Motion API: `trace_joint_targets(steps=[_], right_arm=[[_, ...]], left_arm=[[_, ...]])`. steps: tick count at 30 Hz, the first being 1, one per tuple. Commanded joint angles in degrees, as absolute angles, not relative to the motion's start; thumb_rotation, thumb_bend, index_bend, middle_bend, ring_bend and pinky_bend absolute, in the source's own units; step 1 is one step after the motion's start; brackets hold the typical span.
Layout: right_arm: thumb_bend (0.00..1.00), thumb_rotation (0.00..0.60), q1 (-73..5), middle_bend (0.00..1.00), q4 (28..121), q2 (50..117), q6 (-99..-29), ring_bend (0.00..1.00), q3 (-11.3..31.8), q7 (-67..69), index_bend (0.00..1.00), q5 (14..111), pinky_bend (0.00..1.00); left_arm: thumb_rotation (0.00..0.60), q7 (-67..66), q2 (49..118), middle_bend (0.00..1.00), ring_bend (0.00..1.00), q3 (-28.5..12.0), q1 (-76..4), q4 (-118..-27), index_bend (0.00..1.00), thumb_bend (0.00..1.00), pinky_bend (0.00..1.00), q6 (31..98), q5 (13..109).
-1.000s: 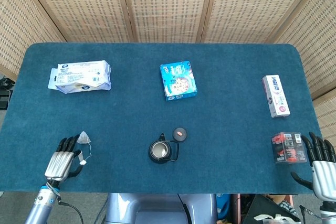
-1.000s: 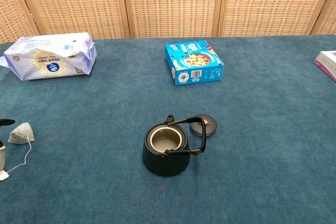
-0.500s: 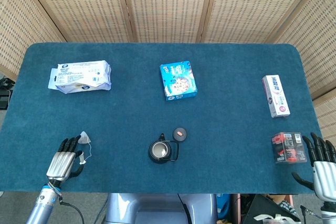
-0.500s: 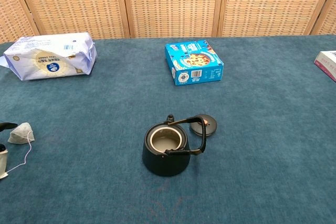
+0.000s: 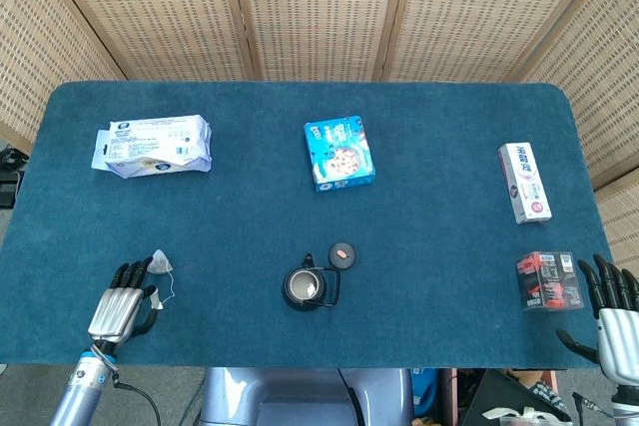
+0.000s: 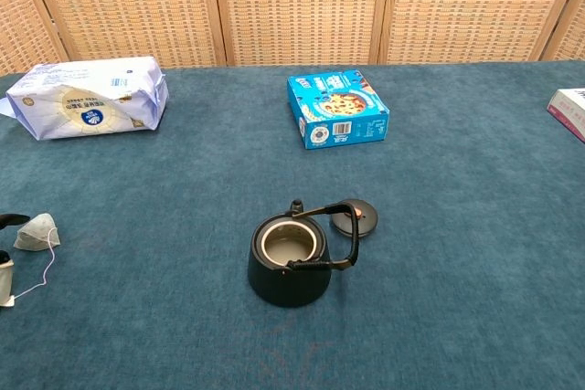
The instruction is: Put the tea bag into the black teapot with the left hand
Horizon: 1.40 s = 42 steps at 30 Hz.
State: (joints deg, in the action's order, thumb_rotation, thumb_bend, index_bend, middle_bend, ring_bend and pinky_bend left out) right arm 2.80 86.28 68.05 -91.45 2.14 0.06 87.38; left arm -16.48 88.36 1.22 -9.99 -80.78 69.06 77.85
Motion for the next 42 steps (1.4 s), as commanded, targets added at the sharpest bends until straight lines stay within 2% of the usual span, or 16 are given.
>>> trace_joint_targets(steps=[1,12,23,34,42], right_arm=[[0.0,0.6,2.8,0.0,86.4,68.0,-91.4,0.0,2.2,-0.1,0.0,87.4,0.0],[0.0,0.6,2.6,0.0,87.3,67.8,-91.0,0.0,2.2,-0.6,0.0,87.4,0.0],[0.0,0.6,2.8,0.0,87.4,67.6,-91.3,0.0,2.2,0.1,0.0,87.7,0.0],[0.0,0.6,3.2,0.0,86.9,67.7,-91.7,0.0,2.0,0.8,0.0,87.9,0.0],[0.0,0.6,3.2,0.0,87.0,67.8,-91.8,0.0,2.0,0.6,0.0,88.2,0.0]], left_arm=[[0.6,-16.4,88.4,0.01,0.0,1.2,-10.1,-80.6,0.57,0.46,0.0,69.0,77.7],[0.6,-13.8,88.8,0.04,0.0,0.8,-10.2,-80.1,0.63,0.49,0.0,69.2,77.5],[0.6,-8.8,87.2,0.06,0.0,0.4,-10.0,-81.9,0.65,0.51,0.0,70.8,79.1],[0.6,-6.1,85.1,0.06,0.0,-1.1,-10.3,-84.6,0.66,0.51,0.0,76.9,84.4],[0.6,-3.4,81.5,0.06,0.0,-2.4,-12.5,-89.2,0.66,0.51,0.0,78.0,88.1]])
